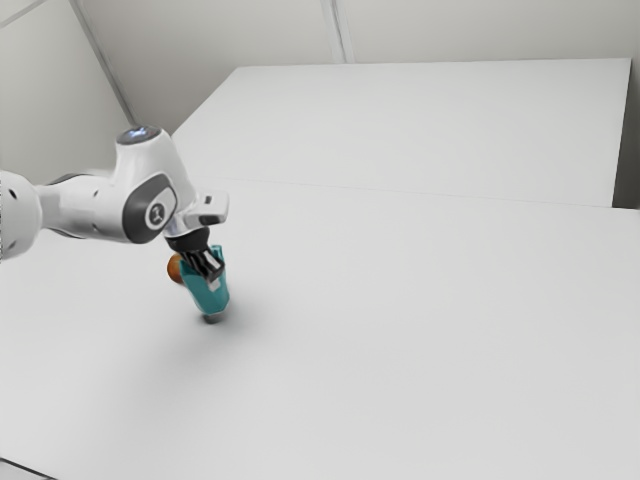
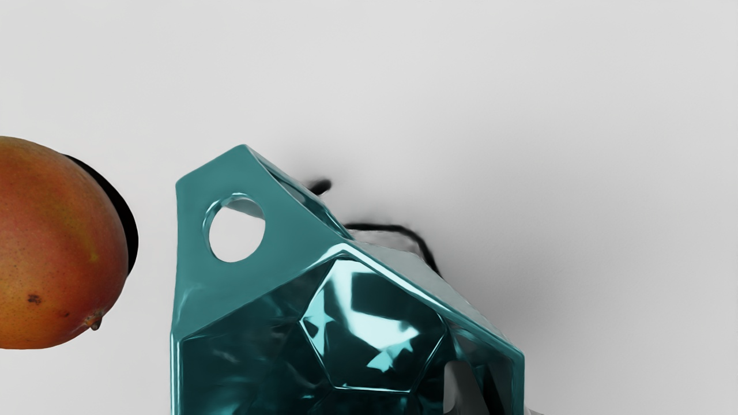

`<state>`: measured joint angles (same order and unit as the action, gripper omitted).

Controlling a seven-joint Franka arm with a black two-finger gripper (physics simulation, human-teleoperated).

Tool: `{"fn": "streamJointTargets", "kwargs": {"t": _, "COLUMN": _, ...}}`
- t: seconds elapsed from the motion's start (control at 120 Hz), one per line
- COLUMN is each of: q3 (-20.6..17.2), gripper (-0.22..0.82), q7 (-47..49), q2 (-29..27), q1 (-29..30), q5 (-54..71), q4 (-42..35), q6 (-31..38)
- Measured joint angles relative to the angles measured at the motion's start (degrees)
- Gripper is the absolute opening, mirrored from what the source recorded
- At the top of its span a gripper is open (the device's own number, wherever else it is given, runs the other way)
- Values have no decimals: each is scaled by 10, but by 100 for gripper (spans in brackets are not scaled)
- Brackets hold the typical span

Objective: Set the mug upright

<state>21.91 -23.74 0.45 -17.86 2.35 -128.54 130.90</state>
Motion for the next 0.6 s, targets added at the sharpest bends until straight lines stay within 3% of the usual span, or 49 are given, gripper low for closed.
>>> {"fn": "streamJointTargets", "kwargs": {"t": 0.167, "q3": -2, "gripper": -18, "q7": 24, "q2": 17, "q1": -4, "q5": 6, "q4": -2, "q6": 20}}
{"fn": "streamJointTargets", "kwargs": {"t": 0.392, "q3": -2, "gripper": -18, "q7": 48, "q2": 28, "q1": 67, "q5": 7, "q4": -4, "q6": 32}}
{"fn": "streamJointTargets", "kwargs": {"t": 0.558, "q3": -1, "gripper": -18, "q7": 62, "q2": 28, "q1": 52, "q5": 7, "q4": -5, "q6": 35}}
{"fn": "streamJointTargets", "kwargs": {"t": 0.6, "q3": -1, "gripper": -11, "q7": 63, "q2": 28, "q1": 48, "q5": 5, "q4": -6, "q6": 34}}
